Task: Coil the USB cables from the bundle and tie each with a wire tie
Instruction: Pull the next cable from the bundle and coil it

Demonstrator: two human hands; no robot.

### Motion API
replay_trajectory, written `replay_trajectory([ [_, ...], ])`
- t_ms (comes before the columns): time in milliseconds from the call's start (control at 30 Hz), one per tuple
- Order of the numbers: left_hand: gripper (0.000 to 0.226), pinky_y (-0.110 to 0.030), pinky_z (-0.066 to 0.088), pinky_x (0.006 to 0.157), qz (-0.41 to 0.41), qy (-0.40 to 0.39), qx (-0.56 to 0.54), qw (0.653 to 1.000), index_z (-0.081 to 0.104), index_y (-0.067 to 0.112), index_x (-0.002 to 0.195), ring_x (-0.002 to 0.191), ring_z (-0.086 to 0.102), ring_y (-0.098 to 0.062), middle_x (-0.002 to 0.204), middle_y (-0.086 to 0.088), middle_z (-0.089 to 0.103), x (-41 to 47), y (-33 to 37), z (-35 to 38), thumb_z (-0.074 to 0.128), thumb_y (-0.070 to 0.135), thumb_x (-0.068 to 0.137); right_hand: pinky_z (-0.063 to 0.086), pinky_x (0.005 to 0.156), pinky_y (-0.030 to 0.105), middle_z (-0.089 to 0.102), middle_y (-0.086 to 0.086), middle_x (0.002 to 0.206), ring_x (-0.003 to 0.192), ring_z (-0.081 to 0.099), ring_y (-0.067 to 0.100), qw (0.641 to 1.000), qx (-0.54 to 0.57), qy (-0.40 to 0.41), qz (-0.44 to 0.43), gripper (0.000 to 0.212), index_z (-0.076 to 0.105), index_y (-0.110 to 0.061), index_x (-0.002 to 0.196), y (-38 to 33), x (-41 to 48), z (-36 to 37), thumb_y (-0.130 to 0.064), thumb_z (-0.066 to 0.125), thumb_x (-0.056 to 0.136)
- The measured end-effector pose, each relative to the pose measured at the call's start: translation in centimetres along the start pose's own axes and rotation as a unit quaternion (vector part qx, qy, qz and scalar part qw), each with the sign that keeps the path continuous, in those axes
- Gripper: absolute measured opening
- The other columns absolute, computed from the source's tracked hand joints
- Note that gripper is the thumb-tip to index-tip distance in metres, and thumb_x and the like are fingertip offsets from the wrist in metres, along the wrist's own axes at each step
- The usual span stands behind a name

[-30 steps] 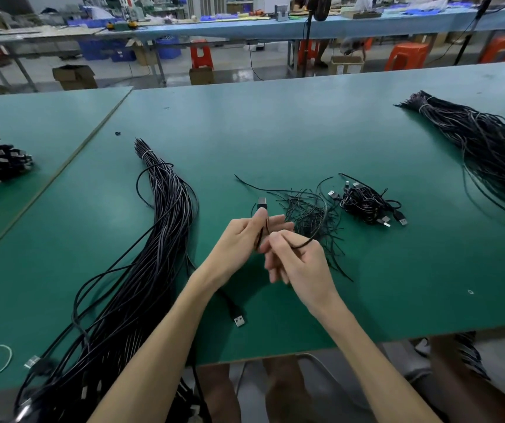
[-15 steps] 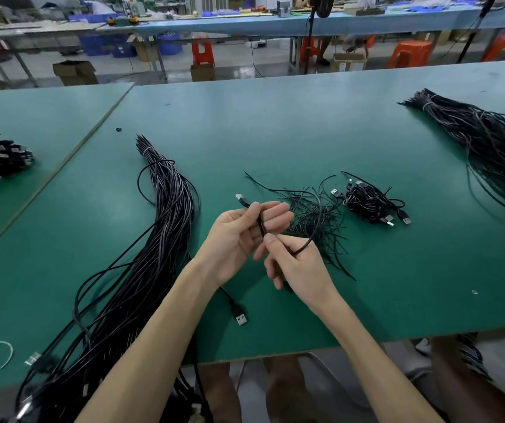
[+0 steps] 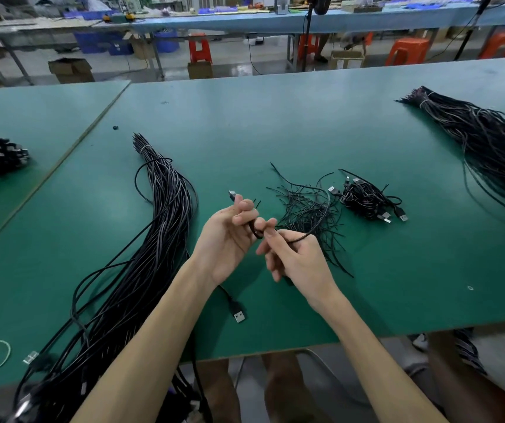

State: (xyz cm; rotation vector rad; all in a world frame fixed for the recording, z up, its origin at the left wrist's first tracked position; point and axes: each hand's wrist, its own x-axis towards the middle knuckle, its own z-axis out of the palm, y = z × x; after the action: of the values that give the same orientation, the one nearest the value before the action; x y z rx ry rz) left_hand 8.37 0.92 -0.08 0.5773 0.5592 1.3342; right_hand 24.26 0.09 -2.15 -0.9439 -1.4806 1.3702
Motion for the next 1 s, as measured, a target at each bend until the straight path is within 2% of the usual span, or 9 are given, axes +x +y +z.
replay_trajectory([
  [67, 0.035, -0.026, 0.053, 0.066, -0.020, 0.003, -0.084, 0.996, 0.051, 0.018, 0.076, 0.049, 0.039, -0.009, 0.053, 0.010, 0.035, 0.0, 0.3, 0.0, 0.043, 0.027, 0.109, 0.042, 0.049, 0.021, 0.062, 0.005, 0.060, 0.046, 0.053, 0.020, 1.000, -0.005, 0.013, -0.009, 0.035, 0.072, -0.009, 0.080, 0.0, 0.0, -0.1, -0.030, 0.059, 0.105],
  [167, 0.040, -0.022, 0.033, 0.048, -0.024, 0.014, -0.147, 0.989, 0.044, 0.021, 0.069, 0.044, 0.020, -0.009, 0.052, 0.010, 0.025, 0.0, 0.9, -0.2, 0.043, 0.026, 0.108, 0.041, 0.047, 0.016, 0.064, 0.005, 0.066, 0.049, 0.055, 0.016, 0.999, 0.017, 0.036, -0.010, 0.031, 0.070, -0.006, 0.087, 0.1, 0.0, -0.3, -0.028, 0.059, 0.105],
  [300, 0.043, -0.025, 0.017, 0.047, 0.002, 0.041, -0.104, 0.994, 0.034, 0.023, 0.063, 0.047, 0.014, -0.009, 0.055, 0.009, 0.018, 0.0, 1.0, -0.3, 0.054, 0.025, 0.100, 0.041, 0.046, 0.015, 0.066, 0.007, 0.069, 0.051, 0.056, 0.016, 0.999, 0.023, 0.048, 0.001, 0.033, 0.068, -0.004, 0.090, 0.2, 0.0, -0.4, -0.027, 0.054, 0.107],
  [400, 0.042, -0.024, 0.019, 0.044, 0.001, 0.038, -0.067, 0.997, 0.038, 0.022, 0.061, 0.046, 0.015, -0.009, 0.054, 0.009, 0.019, -0.1, 1.0, -0.3, 0.059, 0.023, 0.097, 0.041, 0.046, 0.015, 0.065, 0.007, 0.068, 0.050, 0.056, 0.017, 0.999, 0.014, 0.051, 0.001, 0.033, 0.066, -0.004, 0.088, 0.2, 0.1, -0.3, -0.028, 0.053, 0.108],
  [533, 0.037, -0.021, 0.024, 0.038, -0.001, 0.024, -0.071, 0.997, 0.048, 0.020, 0.060, 0.043, 0.013, -0.009, 0.050, 0.010, 0.017, -0.2, 0.9, 0.2, 0.053, 0.024, 0.096, 0.041, 0.046, 0.016, 0.065, 0.006, 0.066, 0.050, 0.056, 0.017, 0.998, 0.009, 0.056, 0.005, 0.035, 0.066, -0.005, 0.086, 0.3, 0.2, -0.4, -0.030, 0.054, 0.107],
  [633, 0.033, -0.019, 0.029, 0.037, -0.005, 0.006, -0.075, 0.997, 0.053, 0.016, 0.065, 0.039, 0.019, -0.006, 0.049, 0.011, 0.021, -0.5, 0.8, 0.6, 0.051, 0.024, 0.097, 0.042, 0.047, 0.016, 0.066, 0.006, 0.067, 0.050, 0.057, 0.017, 0.999, 0.003, 0.053, 0.006, 0.035, 0.066, -0.005, 0.086, 0.4, 0.2, -0.4, -0.030, 0.054, 0.107],
  [733, 0.031, -0.018, 0.037, 0.041, 0.004, 0.022, -0.062, 0.998, 0.056, 0.013, 0.068, 0.038, 0.031, -0.004, 0.048, 0.011, 0.028, -0.7, 0.8, 1.1, 0.051, 0.024, 0.096, 0.042, 0.047, 0.017, 0.066, 0.004, 0.066, 0.050, 0.057, 0.015, 0.999, -0.011, 0.049, 0.010, 0.035, 0.066, -0.005, 0.086, 0.5, 0.2, -0.3, -0.031, 0.055, 0.107],
  [900, 0.047, -0.018, 0.047, 0.046, 0.013, 0.058, 0.006, 0.998, 0.066, 0.016, 0.060, 0.061, 0.067, -0.012, 0.053, 0.004, 0.054, -0.8, 0.8, 1.6, 0.048, 0.026, 0.102, 0.046, 0.052, 0.021, 0.067, 0.002, 0.065, 0.051, 0.057, 0.016, 0.999, -0.029, 0.040, 0.016, 0.037, 0.068, -0.006, 0.088, 0.5, 0.2, -0.2, -0.040, 0.059, 0.103],
  [1000, 0.039, -0.020, 0.051, 0.049, 0.002, 0.036, -0.022, 0.999, 0.068, 0.017, 0.063, 0.064, 0.071, -0.013, 0.053, 0.006, 0.060, -1.0, 0.9, 1.7, 0.053, 0.028, 0.098, 0.044, 0.051, 0.018, 0.067, 0.002, 0.066, 0.051, 0.056, 0.016, 0.999, -0.021, 0.043, 0.017, 0.037, 0.067, -0.006, 0.088, 0.3, 0.2, -0.2, -0.040, 0.060, 0.102],
])
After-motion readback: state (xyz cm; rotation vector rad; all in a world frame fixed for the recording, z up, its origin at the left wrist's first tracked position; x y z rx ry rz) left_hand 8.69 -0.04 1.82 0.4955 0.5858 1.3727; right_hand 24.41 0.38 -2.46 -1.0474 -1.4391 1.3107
